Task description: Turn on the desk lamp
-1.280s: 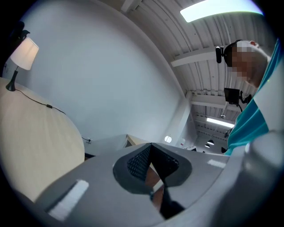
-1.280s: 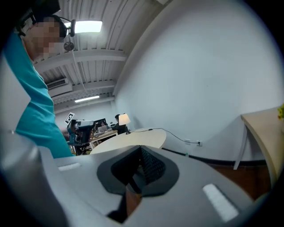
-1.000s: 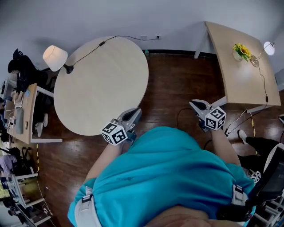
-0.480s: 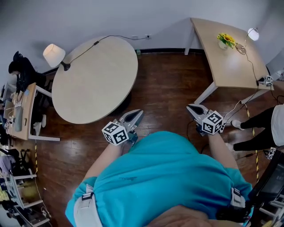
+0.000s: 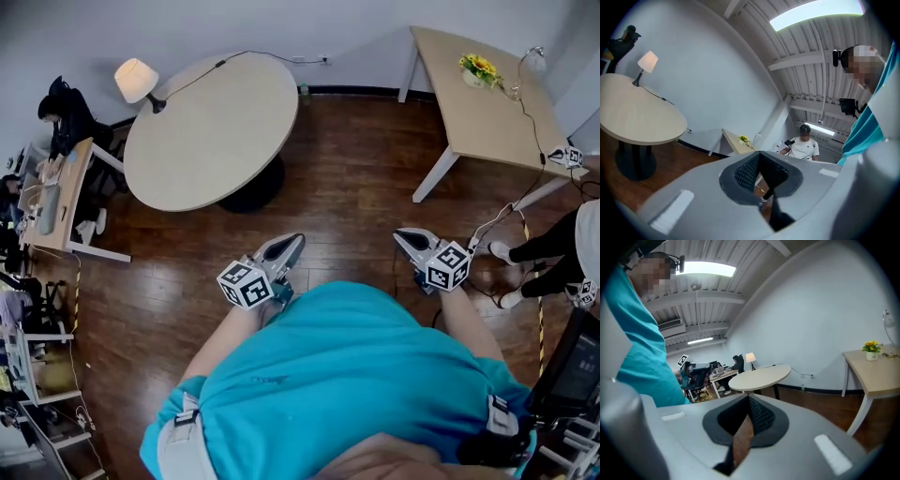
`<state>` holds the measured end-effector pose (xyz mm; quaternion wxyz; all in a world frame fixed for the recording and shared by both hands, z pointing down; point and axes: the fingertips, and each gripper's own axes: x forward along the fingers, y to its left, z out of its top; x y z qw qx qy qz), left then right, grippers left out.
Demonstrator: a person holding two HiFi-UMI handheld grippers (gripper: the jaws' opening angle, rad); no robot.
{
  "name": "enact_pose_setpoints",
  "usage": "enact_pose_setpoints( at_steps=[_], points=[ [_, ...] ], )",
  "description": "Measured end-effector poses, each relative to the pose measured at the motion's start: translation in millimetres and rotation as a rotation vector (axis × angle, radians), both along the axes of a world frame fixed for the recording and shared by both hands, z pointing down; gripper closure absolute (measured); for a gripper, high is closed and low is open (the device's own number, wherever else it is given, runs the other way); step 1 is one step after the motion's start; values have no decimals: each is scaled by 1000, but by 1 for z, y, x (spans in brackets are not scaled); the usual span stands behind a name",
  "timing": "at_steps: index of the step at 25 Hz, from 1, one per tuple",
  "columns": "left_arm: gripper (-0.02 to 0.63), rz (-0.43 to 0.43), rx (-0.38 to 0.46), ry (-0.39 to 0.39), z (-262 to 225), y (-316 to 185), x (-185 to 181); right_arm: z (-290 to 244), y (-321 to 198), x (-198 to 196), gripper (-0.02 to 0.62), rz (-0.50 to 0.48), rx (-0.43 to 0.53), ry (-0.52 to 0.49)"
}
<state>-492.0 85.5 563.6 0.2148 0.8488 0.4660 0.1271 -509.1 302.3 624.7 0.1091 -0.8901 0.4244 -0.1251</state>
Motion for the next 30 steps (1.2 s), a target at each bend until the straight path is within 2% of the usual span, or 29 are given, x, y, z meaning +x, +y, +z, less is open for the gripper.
enact_pose_setpoints(
  at_steps=[5,10,14,17,21,24,30],
  points=[
    [604,14,-22,29,-12,-56,-55,-28,-59,-44,592,12,-10,41],
    [604,100,-10,57,-18,-157,-117,-41,-169,-105,592,51,-21,42],
    [604,122,34,31,-12,-236,-144,-46,-246,-152,592,43,-23,20],
    [604,122,9,25,-27,-271,-175,-68,-275,-191,592,59,-30,19],
    [604,125,-56,6,-34,-300,-203,-90,-303,-223,592,87,-52,22],
    [604,143,-77,-22,-31,-304,-229,-97,-314,-254,592,98,-65,23],
    [604,214,-54,-28,-38,-243,-326,-107,-271,-346,592,130,-47,46]
  ],
)
